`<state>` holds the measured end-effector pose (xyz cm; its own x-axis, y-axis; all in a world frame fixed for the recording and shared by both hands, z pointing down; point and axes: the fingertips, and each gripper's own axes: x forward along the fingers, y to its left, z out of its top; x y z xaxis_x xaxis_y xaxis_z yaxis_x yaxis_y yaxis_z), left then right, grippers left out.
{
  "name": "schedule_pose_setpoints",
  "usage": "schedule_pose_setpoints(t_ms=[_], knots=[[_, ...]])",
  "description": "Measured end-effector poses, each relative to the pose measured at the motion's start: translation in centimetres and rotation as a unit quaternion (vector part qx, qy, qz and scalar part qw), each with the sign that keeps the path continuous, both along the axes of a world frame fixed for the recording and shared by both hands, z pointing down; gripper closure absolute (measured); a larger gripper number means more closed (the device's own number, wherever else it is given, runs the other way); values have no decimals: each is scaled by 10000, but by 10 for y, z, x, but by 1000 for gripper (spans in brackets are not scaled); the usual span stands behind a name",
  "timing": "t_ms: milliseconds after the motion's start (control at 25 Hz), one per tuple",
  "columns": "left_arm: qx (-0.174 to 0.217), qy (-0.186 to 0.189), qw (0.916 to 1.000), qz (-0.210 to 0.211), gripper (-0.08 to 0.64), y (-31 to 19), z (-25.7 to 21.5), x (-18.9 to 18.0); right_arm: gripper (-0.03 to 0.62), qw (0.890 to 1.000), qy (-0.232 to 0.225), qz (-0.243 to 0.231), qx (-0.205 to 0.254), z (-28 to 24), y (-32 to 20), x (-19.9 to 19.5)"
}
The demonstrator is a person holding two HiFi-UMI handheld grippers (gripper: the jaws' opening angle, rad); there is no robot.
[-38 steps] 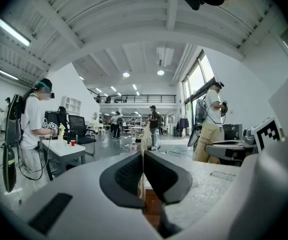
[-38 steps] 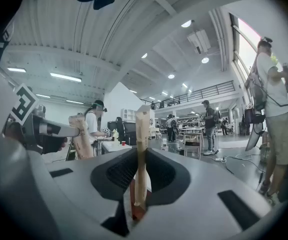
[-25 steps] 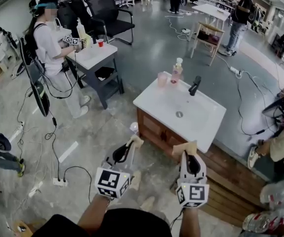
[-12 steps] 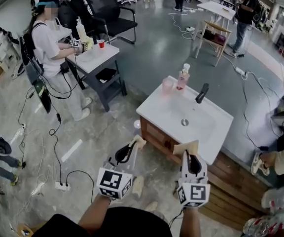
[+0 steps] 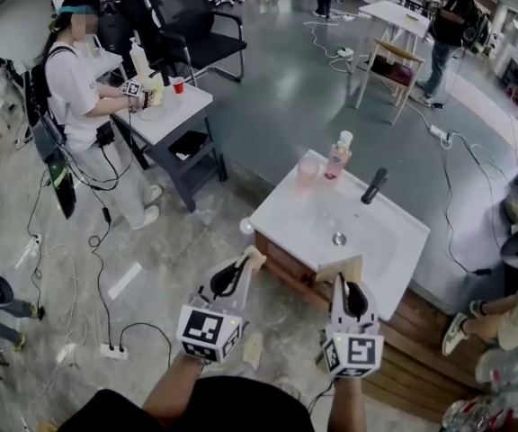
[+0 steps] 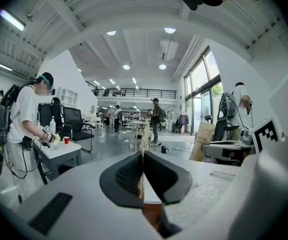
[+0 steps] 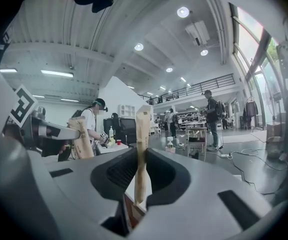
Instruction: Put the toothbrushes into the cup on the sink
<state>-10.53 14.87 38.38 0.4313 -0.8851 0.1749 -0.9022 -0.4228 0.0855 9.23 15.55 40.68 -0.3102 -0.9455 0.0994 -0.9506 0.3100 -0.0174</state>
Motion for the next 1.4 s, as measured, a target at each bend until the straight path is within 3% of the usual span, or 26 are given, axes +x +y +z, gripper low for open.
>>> schedule_pose_setpoints(t_ms=[800, 1400], knots=[[80, -20, 9990, 442, 554, -103, 5, -16, 541, 9990, 19, 441, 44, 5, -86, -17], [67, -72, 9999, 71, 554, -194, 10, -11, 541, 9999, 8, 96, 30, 12, -191, -8]])
